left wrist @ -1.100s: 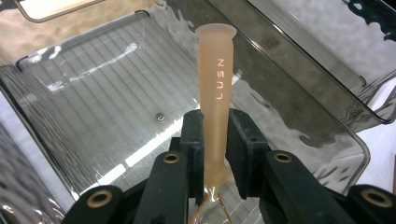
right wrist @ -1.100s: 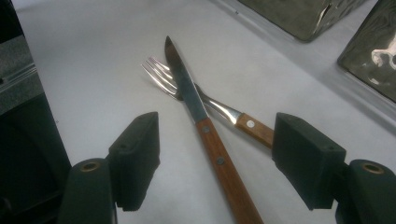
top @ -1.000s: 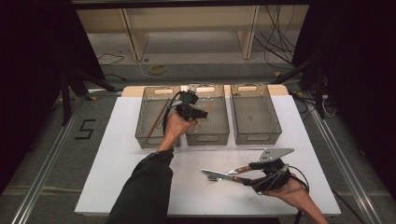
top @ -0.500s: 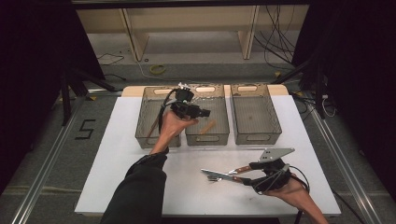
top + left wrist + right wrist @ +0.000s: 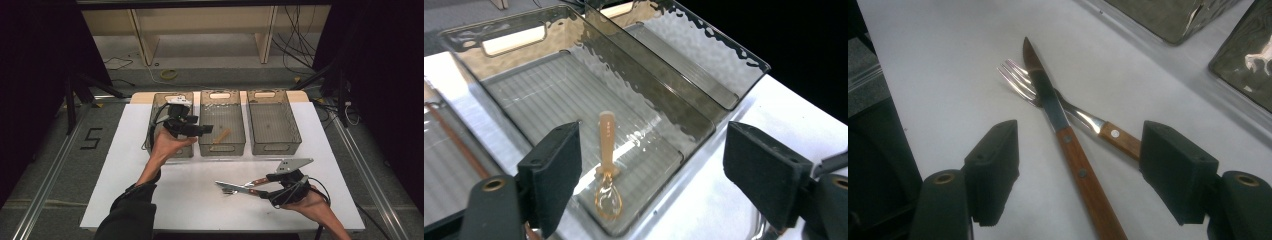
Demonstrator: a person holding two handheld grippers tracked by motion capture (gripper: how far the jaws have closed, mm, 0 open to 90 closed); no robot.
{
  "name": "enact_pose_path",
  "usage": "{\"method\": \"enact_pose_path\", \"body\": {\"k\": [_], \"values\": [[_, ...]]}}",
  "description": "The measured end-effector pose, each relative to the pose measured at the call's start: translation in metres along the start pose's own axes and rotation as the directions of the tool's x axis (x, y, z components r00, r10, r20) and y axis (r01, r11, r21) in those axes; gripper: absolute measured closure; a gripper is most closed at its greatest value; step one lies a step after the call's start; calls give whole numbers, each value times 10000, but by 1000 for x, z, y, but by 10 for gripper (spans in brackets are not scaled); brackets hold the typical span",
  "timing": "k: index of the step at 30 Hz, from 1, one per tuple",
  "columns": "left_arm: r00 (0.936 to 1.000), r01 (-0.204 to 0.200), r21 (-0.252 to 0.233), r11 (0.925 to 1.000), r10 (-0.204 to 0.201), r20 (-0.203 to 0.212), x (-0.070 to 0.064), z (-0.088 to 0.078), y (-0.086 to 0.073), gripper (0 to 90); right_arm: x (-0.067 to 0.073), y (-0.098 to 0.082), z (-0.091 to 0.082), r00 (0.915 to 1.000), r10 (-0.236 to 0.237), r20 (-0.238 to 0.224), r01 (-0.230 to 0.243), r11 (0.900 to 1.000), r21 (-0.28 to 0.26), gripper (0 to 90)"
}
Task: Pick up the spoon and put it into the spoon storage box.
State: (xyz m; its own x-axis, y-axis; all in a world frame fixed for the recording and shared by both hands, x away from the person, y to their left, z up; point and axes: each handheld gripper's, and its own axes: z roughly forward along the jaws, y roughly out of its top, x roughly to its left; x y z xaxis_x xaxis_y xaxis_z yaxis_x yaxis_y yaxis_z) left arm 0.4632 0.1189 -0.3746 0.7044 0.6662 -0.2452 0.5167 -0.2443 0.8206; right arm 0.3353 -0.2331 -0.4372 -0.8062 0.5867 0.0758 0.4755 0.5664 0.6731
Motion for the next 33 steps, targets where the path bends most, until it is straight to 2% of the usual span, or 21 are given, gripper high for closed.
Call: {"method": "enact_pose_path", "body": {"k": [6, 8, 13, 15, 25, 31, 33], "values": [[10000, -63, -434, 9990, 66, 64, -5, -18, -20, 201, 0, 2, 1, 10000, -55, 1, 55, 10000, 62, 332], [10000, 29, -542, 9985, -26, 66, -6, -22, -27, 193, 0, 2, 2, 10000, -70, -5, 70, 9999, 79, 332], [9999, -83, -508, 9987, 80, -61, -8, -32, -43, 179, 0, 3, 3, 10000, -69, -3, 69, 9999, 148, 331], [10000, -9, -566, 9984, 7, -36, -8, -36, -48, 179, 0, 4, 4, 10000, -55, -9, 56, 9998, 194, 331], [9995, -143, -580, 9982, 127, -289, -9, -48, -68, 176, -1, 9, 6, 9998, -184, 22, 183, 9993, 317, 331], [9991, -43, -660, 9978, 14, -434, -9, -53, -88, 176, -1, 10, 8, 9996, -267, -22, 267, 9978, 603, 331], [9987, 42, -831, 9965, -84, -504, -9, -56, -93, 176, -1, 11, 9, 9996, -277, -61, 281, 9973, 678, 331]]}}
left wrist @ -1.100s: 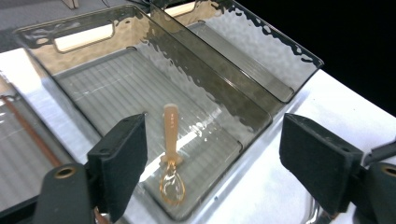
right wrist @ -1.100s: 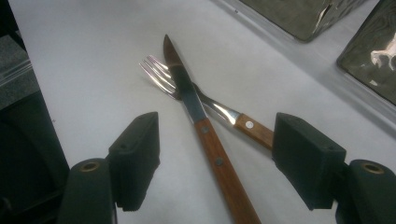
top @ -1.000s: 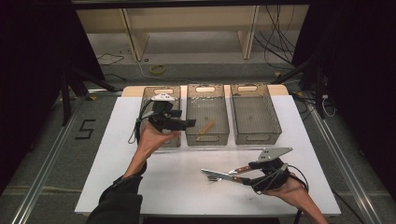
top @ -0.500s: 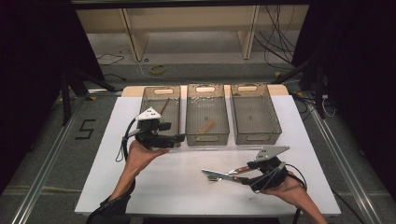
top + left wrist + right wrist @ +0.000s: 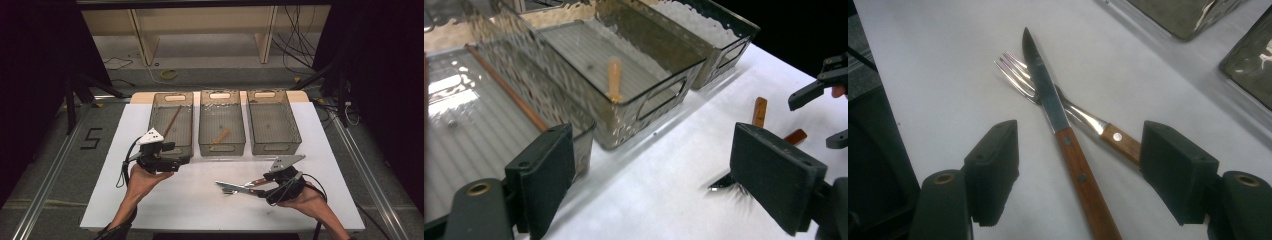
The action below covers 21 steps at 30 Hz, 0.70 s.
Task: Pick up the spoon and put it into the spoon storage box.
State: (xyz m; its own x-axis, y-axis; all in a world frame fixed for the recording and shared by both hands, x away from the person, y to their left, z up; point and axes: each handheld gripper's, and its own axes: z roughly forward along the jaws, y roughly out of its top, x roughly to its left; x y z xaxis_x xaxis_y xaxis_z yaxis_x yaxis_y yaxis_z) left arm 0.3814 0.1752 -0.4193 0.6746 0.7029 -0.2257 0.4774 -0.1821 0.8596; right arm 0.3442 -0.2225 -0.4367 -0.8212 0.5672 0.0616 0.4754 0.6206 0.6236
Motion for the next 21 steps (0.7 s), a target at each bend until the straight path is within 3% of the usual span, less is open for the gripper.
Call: {"method": "enact_pose_path", "body": {"k": [16, 21], "values": [[9996, 118, -144, 9998, -122, -261, 0, -17, -25, 174, -2, 7, 7, 9998, -174, -59, 177, 9985, 510, 332], [9993, -21, -93, 10000, 18, -369, -2, -20, -33, 173, -1, 9, 10, 9994, -336, -95, 343, 9956, 867, 336]]}}
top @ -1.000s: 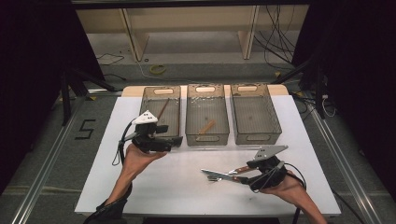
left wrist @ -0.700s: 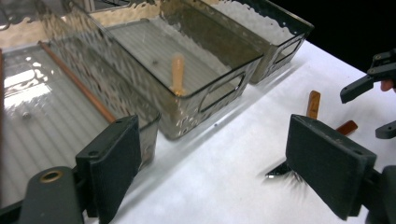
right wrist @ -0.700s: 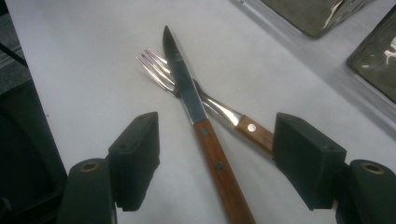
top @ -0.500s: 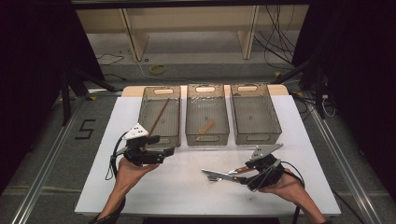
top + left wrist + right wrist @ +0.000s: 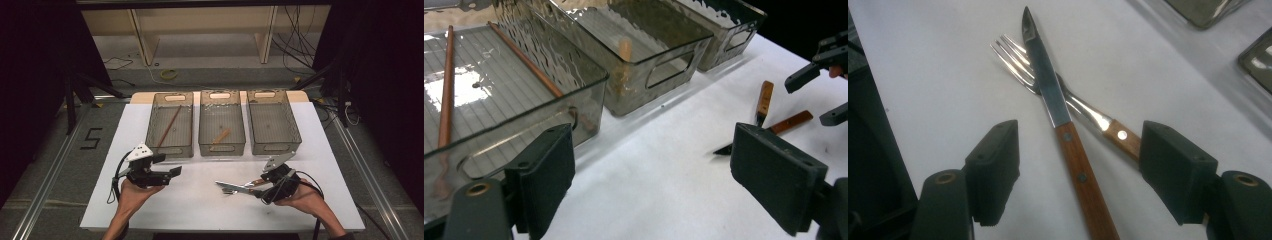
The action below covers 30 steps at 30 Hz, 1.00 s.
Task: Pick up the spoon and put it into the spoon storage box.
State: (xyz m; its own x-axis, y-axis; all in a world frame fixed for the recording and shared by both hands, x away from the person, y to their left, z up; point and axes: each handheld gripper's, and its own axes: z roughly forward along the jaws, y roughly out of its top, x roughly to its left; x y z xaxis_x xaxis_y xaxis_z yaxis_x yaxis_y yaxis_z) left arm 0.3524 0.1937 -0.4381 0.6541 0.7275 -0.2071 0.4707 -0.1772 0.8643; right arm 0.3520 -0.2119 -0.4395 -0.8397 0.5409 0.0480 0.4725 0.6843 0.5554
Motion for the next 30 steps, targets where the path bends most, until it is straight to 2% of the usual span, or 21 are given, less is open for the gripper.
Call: {"method": "enact_pose_path", "body": {"k": [7, 14, 21, 30], "values": [[9999, -167, -148, 9998, 166, -24, -5, -5, -6, 172, 1, 1, 6, 9997, -233, -24, 234, 9982, 545, 348], [9999, -155, -96, 9998, 155, 33, -9, -6, -12, 169, 3, 2, 12, 9991, -417, -33, 419, 9940, 1011, 362], [10000, -33, -241, 9997, 35, 68, -11, -8, -16, 170, 3, 2, 15, 9989, -458, -22, 458, 9925, 1131, 370], [9997, -226, -260, 9994, 225, -37, -15, -10, -19, 169, 3, 3, 18, 9990, -448, -13, 446, 9916, 1214, 369]]}}
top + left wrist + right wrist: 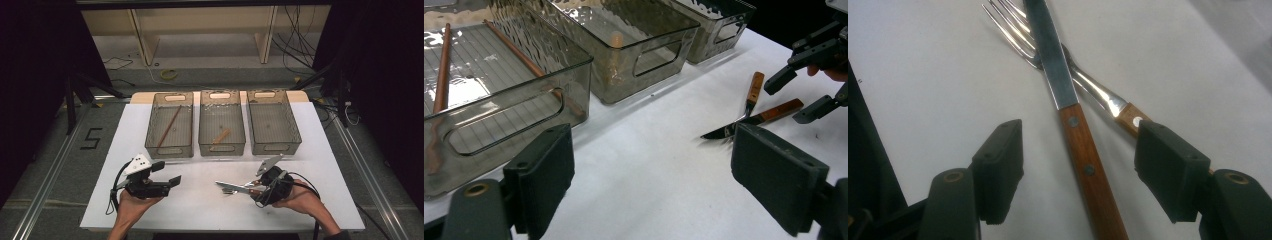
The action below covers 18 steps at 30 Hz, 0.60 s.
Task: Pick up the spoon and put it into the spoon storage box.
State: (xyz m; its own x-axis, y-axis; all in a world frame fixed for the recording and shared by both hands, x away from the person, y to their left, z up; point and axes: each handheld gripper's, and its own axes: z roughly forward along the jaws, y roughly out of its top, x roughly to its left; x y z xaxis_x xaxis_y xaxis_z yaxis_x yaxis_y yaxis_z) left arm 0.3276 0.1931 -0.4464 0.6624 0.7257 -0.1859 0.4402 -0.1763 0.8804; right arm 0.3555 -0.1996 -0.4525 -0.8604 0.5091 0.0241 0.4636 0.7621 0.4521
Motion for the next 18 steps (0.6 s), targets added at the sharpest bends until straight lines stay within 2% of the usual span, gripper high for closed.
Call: {"method": "enact_pose_path", "body": {"k": [5, 9, 14, 18], "values": [[10000, 90, -127, 9999, -90, 7, -1, -1, 0, 169, -1, 1, 1, 10000, 64, 3, -64, 10000, 17, 368], [10000, -10, -69, 10000, 10, -15, -3, -2, -2, 169, 0, 1, 2, 10000, 91, 0, -91, 9999, 44, 367], [9999, 118, -216, 9997, -120, -57, -1, -5, -3, 169, -1, 2, 6, 10000, 41, -5, -41, 9999, 141, 366], [10000, 44, -242, 9997, -46, -56, -2, -4, -2, 169, -1, 1, 9, 10000, 42, -12, -42, 9997, 232, 378]]}}
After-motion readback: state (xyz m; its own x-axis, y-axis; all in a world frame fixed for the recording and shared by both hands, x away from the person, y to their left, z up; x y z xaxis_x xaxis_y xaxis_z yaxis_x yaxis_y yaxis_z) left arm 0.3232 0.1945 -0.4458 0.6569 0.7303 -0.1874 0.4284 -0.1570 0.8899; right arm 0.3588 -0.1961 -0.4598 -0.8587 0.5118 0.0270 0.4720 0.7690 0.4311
